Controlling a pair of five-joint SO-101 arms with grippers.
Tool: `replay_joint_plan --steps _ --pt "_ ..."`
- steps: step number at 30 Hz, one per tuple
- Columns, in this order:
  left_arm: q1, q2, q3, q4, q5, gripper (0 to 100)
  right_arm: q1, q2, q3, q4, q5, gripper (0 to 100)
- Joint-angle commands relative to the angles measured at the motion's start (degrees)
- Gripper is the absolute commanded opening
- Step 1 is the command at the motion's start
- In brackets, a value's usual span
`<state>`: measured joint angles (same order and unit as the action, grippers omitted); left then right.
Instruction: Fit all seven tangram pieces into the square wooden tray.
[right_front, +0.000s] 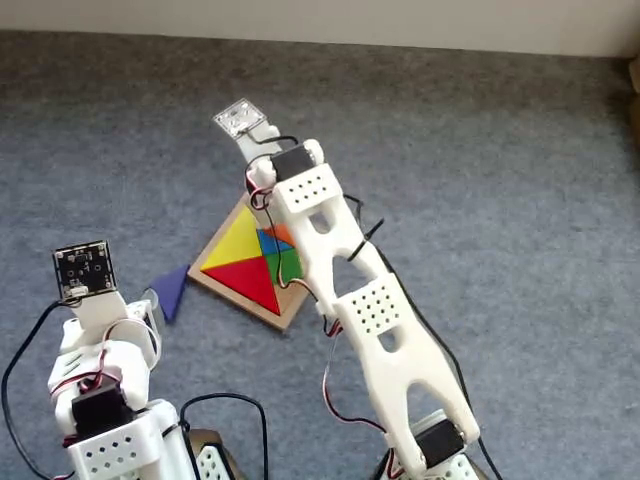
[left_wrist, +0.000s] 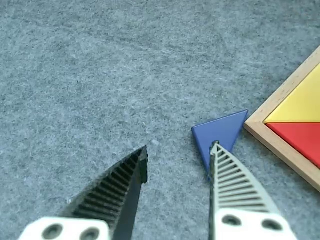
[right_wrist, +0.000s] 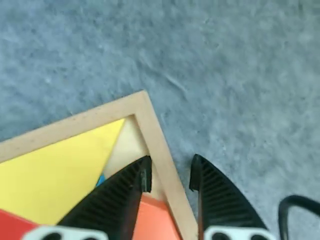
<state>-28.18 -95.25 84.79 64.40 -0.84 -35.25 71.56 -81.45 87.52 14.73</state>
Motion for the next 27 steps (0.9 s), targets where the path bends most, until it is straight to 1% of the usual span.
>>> replay_joint_plan --steps 1,3,6,9,14,16,20,27 --pt "-0.2 -0.5 -0.3 -1.1 -0.4 21 -0.6 2.3 -5.3 -0.7 -0.2 13.8" --pt "-0.2 -0.5 -0.3 -1.1 -0.4 21 0.7 3.8 -5.3 0.5 -0.1 12.8" --pt "-0.2 -0.5 -0.3 -1.1 -0.4 21 2.6 4.5 -5.5 3.6 -0.1 6.2" --pt "-0.2 -0.5 -0.3 -1.1 -0.4 21 4.8 4.4 -5.6 8.1 3.2 0.7" --pt "-0.2 -0.5 -0.3 -1.1 -0.4 21 9.5 2.2 -5.6 12.8 4.0 0.4" --pt "-0.2 -0.5 -0.3 -1.1 -0.4 21 11.6 1.5 -5.6 13.1 -0.2 0.4" --pt "-0.2 -0.5 -0.3 -1.1 -0.4 21 15.4 0.5 -5.6 13.3 -11.9 0.4" --pt "-0.2 -0.5 -0.3 -1.1 -0.4 21 19.1 -0.9 -5.1 13.7 -22.9 0.4"
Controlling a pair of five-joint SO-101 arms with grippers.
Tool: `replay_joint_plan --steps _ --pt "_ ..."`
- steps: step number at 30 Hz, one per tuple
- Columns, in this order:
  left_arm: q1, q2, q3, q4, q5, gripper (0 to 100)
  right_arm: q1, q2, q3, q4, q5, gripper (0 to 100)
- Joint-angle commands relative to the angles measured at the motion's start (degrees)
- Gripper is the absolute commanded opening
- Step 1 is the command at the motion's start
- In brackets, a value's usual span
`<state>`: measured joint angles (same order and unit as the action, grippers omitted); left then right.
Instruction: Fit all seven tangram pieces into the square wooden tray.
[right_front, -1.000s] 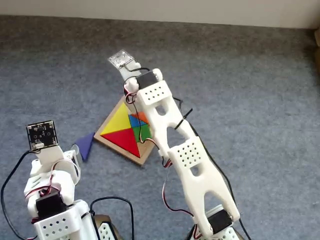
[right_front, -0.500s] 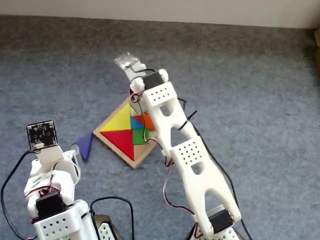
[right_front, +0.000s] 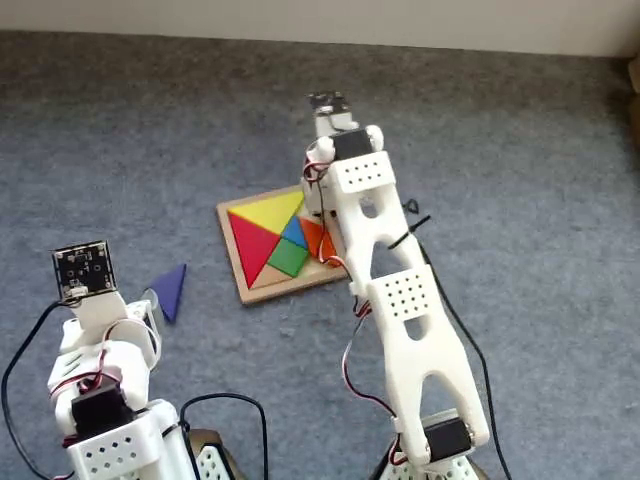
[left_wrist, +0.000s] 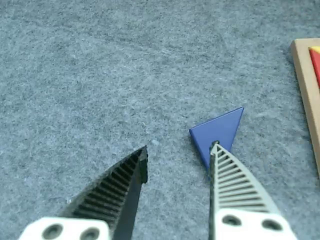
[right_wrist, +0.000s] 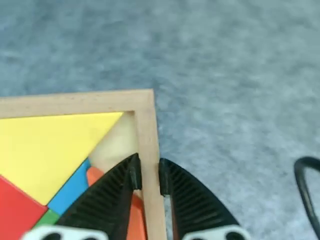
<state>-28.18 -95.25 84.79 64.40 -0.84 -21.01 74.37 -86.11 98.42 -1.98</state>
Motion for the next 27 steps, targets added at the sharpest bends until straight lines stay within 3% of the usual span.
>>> replay_joint_plan --steps 1,8,19,27 --pt "-0.2 -0.5 -0.3 -1.1 -0.4 21 5.1 -4.1 -0.4 2.8 -7.9 0.4" --pt "-0.2 -0.5 -0.3 -1.1 -0.4 21 6.4 -6.8 4.0 2.9 -15.8 0.4" --pt "-0.2 -0.5 -0.3 -1.1 -0.4 21 4.8 -28.9 37.2 2.4 -15.8 0.4" --pt "-0.2 -0.5 -0.3 -1.1 -0.4 21 4.2 -30.1 42.2 2.4 -12.8 0.4"
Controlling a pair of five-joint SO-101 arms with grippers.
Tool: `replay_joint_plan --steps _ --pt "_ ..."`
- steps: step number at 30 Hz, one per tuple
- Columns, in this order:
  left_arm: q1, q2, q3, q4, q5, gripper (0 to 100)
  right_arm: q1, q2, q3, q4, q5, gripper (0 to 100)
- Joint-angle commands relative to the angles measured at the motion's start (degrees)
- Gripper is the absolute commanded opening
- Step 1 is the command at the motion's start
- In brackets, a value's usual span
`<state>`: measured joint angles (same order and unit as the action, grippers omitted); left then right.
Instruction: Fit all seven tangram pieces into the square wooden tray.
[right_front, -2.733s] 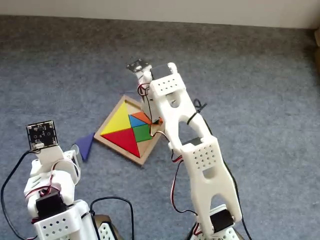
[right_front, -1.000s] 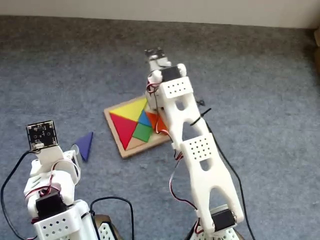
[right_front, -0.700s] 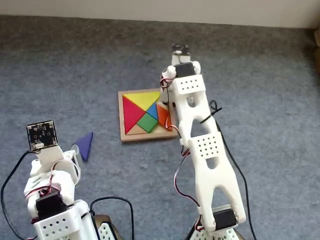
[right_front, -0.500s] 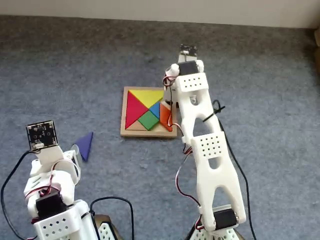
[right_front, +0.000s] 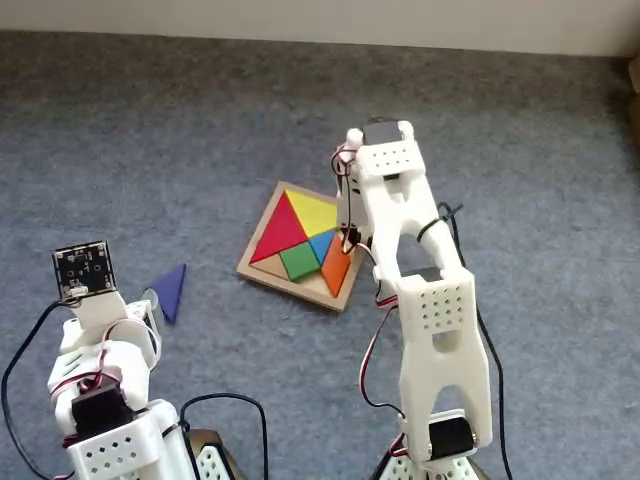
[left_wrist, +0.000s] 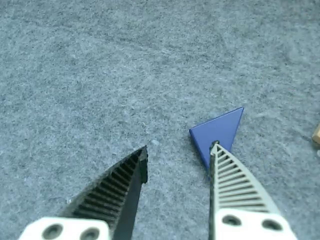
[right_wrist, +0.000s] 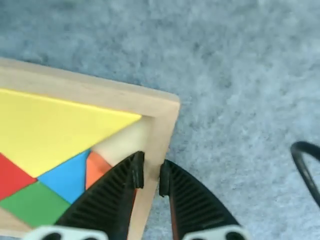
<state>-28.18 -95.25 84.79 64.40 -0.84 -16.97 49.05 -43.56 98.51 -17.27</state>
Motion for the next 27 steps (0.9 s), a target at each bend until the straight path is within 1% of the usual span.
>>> replay_joint_plan --steps 1,4,8,12,14,17,24,25,27 --pt "-0.3 -0.5 -0.3 -1.1 -0.4 21 0.1 -5.0 -0.4 2.3 3.1 0.4" --pt "-0.4 -0.5 -0.4 -1.1 -0.4 21 0.1 -6.2 -0.4 2.3 4.1 0.4" --pt "-0.5 -0.5 -0.7 -0.8 -0.4 21 0.1 -8.7 0.0 2.5 8.5 1.9" --pt "-0.5 -0.5 -0.7 -0.8 -0.4 21 0.1 -10.9 1.0 2.6 9.9 14.2" --pt "-0.5 -0.5 -0.7 -0.8 -0.4 21 0.0 -12.4 2.9 2.6 11.5 16.6" --pt "-0.6 -0.5 -0.7 -0.8 -0.4 21 -0.8 -14.9 6.5 2.6 13.5 16.6" --pt "-0.6 -0.5 -0.7 -0.9 -0.4 21 -1.5 -23.8 13.4 2.5 14.2 15.4" --pt "-0.6 -0.5 -0.7 -0.9 -0.4 21 -1.5 -25.3 14.0 2.5 16.2 13.4" --pt "-0.6 -0.5 -0.7 -0.9 -0.4 21 -1.5 -28.0 15.4 2.4 22.8 7.7"
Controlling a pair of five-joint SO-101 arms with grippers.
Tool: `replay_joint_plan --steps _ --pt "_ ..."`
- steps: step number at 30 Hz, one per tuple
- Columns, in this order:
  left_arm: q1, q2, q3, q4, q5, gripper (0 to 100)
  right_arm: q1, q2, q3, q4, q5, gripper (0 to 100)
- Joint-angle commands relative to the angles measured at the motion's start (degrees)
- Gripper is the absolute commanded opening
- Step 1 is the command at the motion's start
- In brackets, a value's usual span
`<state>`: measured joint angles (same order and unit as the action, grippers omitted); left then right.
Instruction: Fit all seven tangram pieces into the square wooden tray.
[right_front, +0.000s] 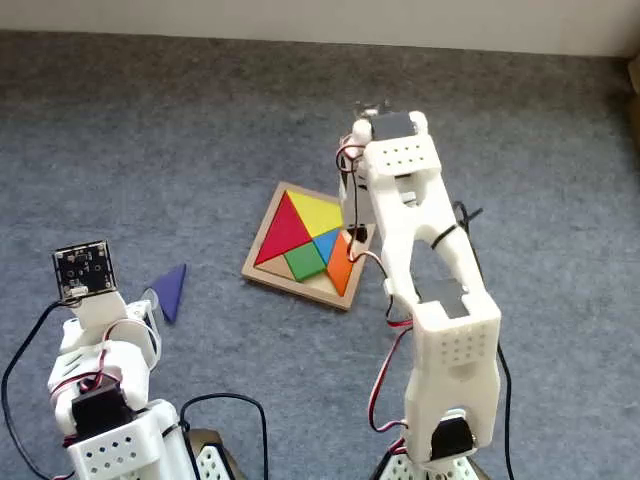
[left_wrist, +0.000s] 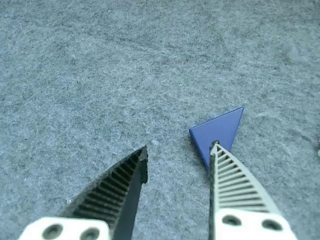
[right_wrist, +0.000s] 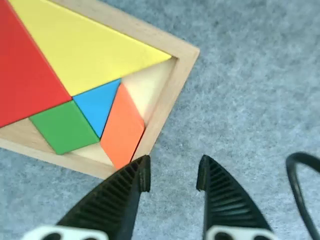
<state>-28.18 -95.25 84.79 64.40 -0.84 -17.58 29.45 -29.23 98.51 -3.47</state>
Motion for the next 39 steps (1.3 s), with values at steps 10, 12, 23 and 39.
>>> replay_joint_plan --steps 10,12,23,39 --pt "-0.6 -0.5 -0.7 -0.9 -0.4 21 -7.7 -12.2 8.2 2.3 25.6 11.1" --pt "-0.6 -0.5 -0.7 -0.9 -0.4 21 -8.9 -10.6 9.0 2.3 27.6 18.1" --pt "-0.6 -0.5 -0.7 -0.9 -0.4 21 -11.2 3.6 7.2 2.3 38.6 27.2" --pt "-0.6 -0.5 -0.7 -1.0 -0.4 21 -11.1 5.1 -3.2 -0.3 39.4 27.5"
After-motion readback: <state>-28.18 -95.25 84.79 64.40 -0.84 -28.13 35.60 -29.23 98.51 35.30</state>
